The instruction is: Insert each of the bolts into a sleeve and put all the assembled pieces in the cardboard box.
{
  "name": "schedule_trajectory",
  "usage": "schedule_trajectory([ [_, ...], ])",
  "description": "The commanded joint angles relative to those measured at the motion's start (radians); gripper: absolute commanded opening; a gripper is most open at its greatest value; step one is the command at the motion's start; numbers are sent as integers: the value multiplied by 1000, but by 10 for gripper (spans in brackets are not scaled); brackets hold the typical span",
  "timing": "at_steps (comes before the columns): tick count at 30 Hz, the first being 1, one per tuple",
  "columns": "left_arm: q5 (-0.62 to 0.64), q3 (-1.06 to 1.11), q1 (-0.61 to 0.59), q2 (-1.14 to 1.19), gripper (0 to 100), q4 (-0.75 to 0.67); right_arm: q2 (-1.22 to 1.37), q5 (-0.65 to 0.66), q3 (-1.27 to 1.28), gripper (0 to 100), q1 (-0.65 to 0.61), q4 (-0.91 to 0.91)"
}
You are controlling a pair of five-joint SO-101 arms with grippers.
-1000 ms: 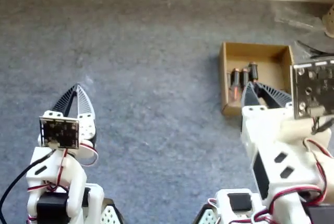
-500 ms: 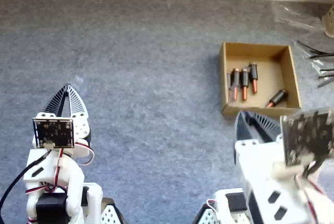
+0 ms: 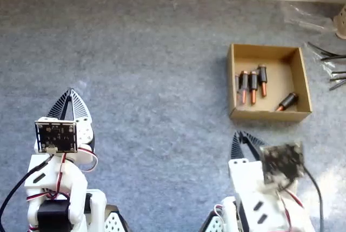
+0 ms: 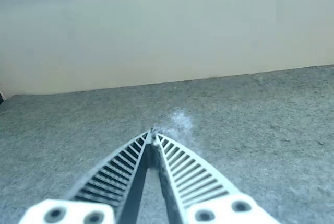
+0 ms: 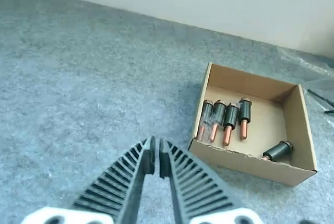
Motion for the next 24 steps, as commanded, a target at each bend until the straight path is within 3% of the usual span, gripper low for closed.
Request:
schedule_trajectory([
  [1, -2, -24, -5, -2, 7, 3, -4, 23, 51, 5, -1, -44],
  [9, -2, 7, -8, -2, 7, -2, -13, 26, 58, 5, 186, -110],
  [24, -2, 7, -5, -2, 7, 0, -15, -17, 268, 5, 191, -226],
])
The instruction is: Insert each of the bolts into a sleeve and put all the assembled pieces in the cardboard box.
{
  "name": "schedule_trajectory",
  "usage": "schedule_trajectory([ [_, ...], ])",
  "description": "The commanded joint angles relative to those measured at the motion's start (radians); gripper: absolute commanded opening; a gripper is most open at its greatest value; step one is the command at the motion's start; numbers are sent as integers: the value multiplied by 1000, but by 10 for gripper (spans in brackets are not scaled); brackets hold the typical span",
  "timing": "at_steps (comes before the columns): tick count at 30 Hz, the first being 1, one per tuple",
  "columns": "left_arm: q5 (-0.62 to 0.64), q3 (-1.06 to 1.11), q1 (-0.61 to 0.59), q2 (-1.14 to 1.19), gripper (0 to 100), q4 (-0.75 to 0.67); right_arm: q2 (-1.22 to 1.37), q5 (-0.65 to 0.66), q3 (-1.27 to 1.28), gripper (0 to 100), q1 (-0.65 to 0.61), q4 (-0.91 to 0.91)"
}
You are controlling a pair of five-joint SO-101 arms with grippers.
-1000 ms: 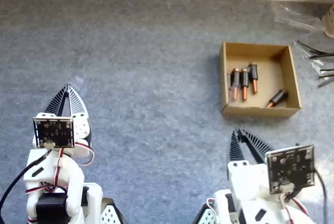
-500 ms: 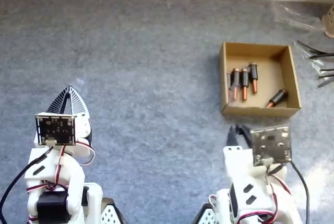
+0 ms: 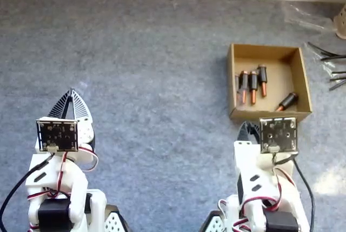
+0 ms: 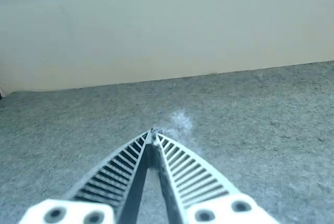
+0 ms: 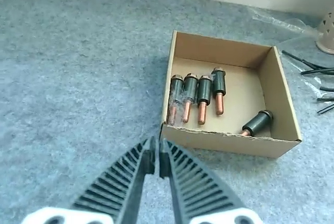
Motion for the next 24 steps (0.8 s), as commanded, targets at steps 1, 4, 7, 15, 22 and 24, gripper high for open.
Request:
schedule_trajectory([
  [1, -2, -5, -5, -2, 7, 0, -8, -55, 12, 5, 13, -41],
  [4, -2, -5, -5, -2, 7, 2, -99, -74, 18, 5, 7, -42],
  [7, -2, -5, -5, -2, 7, 2, -182, -74, 38, 5, 7, -47],
  [15, -2, -5, -5, -2, 7, 3, -174, -32, 171, 5, -134, -48],
  [22, -2, -4, -5, -2, 7, 3, -173, -97, 199, 5, -142, -48],
  [24, -2, 8, -5, -2, 7, 3, -173, -143, 217, 5, -142, -48],
])
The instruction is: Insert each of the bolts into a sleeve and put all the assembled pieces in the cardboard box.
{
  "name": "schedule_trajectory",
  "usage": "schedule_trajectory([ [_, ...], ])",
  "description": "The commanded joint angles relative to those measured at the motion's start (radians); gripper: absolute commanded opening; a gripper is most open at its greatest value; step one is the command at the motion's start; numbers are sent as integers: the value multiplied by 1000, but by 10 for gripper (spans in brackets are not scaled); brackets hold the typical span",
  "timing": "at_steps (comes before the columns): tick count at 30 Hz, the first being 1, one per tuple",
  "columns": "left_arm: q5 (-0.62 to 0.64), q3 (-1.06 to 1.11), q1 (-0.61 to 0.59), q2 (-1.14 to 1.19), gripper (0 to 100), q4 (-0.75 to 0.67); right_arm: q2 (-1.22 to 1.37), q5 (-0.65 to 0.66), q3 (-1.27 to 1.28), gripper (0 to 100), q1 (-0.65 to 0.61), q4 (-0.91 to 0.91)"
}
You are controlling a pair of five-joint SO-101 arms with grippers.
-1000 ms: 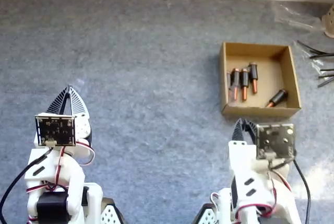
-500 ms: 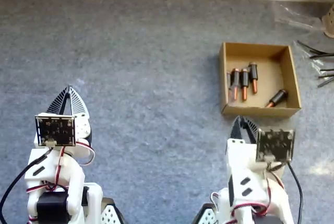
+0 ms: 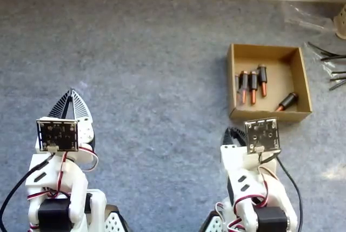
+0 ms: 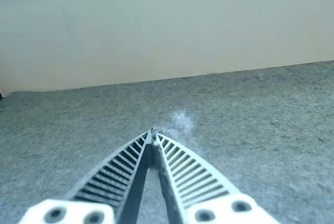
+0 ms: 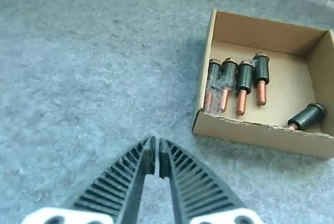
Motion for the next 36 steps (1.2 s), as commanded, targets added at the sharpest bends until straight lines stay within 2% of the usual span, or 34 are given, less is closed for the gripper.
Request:
schedule_trajectory([
  [1, -3, 16, -5, -2, 7, 3, -5, -78, 27, 5, -7, -30],
  [21, -6, 406, -4, -1, 7, -2, -5, -106, 338, 5, -5, -30],
  [36, -6, 472, -4, 1, 6, 3, -4, -106, 432, 5, -4, -27],
])
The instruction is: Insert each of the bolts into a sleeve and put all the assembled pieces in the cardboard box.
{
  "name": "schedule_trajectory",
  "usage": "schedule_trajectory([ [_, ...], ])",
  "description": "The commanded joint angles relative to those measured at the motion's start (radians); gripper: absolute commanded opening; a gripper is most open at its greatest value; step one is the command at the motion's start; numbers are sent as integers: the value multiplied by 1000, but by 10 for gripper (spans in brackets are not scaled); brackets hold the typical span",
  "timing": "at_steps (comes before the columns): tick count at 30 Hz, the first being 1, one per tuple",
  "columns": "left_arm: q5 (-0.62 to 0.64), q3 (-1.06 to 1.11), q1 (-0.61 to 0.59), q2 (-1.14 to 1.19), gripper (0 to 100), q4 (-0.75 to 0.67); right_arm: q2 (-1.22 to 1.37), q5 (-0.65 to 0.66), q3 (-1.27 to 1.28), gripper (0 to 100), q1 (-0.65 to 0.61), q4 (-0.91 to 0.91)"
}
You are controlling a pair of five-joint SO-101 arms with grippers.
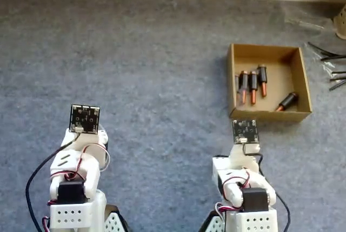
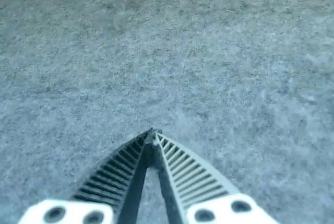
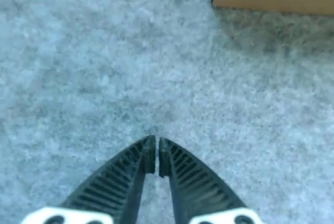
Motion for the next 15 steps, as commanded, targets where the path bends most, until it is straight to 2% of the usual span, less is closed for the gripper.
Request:
schedule_trajectory([
  [1, -6, 21, -1, -5, 6, 5, -4, -11, 5, 5, -2, -27],
  [6, -6, 21, 12, -4, 6, 55, -4, -11, 59, 5, -2, -30],
  [15, -6, 21, 182, -4, 6, 164, -4, -11, 79, 5, -2, -21],
])
